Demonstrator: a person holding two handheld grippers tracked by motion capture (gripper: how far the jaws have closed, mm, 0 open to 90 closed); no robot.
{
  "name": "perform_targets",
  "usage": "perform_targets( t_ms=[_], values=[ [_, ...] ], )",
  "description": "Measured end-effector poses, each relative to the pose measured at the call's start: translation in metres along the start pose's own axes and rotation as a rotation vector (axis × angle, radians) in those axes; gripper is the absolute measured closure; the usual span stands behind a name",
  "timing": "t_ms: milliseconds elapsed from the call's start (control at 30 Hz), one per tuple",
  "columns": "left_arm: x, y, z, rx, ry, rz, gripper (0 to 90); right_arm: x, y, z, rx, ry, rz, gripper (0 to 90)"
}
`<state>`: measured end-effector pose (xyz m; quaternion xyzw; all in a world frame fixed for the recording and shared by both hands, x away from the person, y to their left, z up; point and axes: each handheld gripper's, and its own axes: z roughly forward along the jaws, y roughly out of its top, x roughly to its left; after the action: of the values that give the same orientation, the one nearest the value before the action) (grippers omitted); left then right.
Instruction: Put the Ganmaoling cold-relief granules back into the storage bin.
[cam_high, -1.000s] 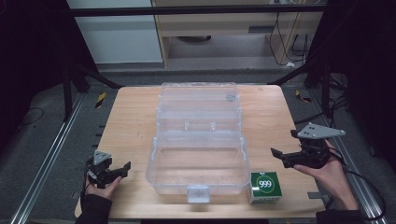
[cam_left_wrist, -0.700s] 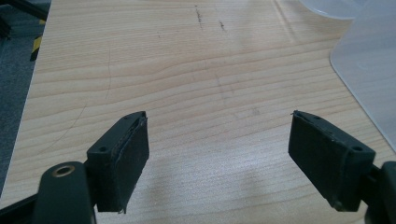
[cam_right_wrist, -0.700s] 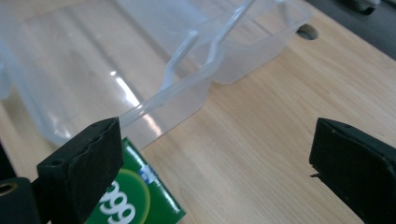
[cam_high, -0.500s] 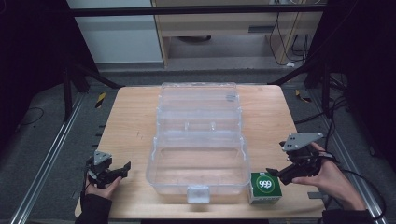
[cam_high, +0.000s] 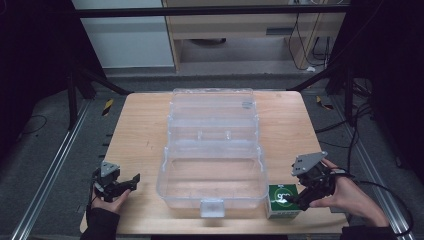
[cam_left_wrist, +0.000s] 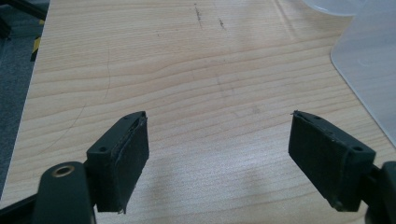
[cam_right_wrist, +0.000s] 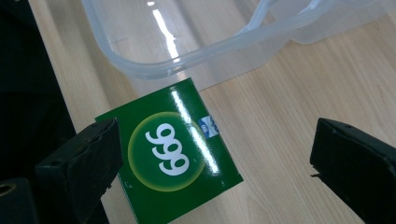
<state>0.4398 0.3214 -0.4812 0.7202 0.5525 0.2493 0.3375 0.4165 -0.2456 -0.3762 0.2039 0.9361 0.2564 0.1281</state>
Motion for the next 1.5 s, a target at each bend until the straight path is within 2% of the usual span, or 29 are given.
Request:
perform_targets(
  t_ms=[267,800,967,1267,1500],
  values=[
    [0.0,0.0,0.0,0.0,0.0,0.002,19.5,0.006,0.001,0.007,0.049,0.036,-0.07,2.4],
    [0.0,0.0,0.0,0.0,0.002,0.003,19.5,0.015,0.003,0.031,0.168,0.101,-0.175,1.4],
    [0.0,0.0,0.0,0.0,0.003,0.004,19.5,0.017,0.004,0.038,0.203,0.123,-0.181,1.4],
    [0.0,0.0,0.0,0.0,0.003,0.005,19.5,0.019,0.007,0.051,0.255,0.139,-0.234,1.9],
    [0.0,0.0,0.0,0.001,0.002,0.005,19.5,0.019,0.005,0.06,0.274,0.156,-0.237,3.0]
  ],
)
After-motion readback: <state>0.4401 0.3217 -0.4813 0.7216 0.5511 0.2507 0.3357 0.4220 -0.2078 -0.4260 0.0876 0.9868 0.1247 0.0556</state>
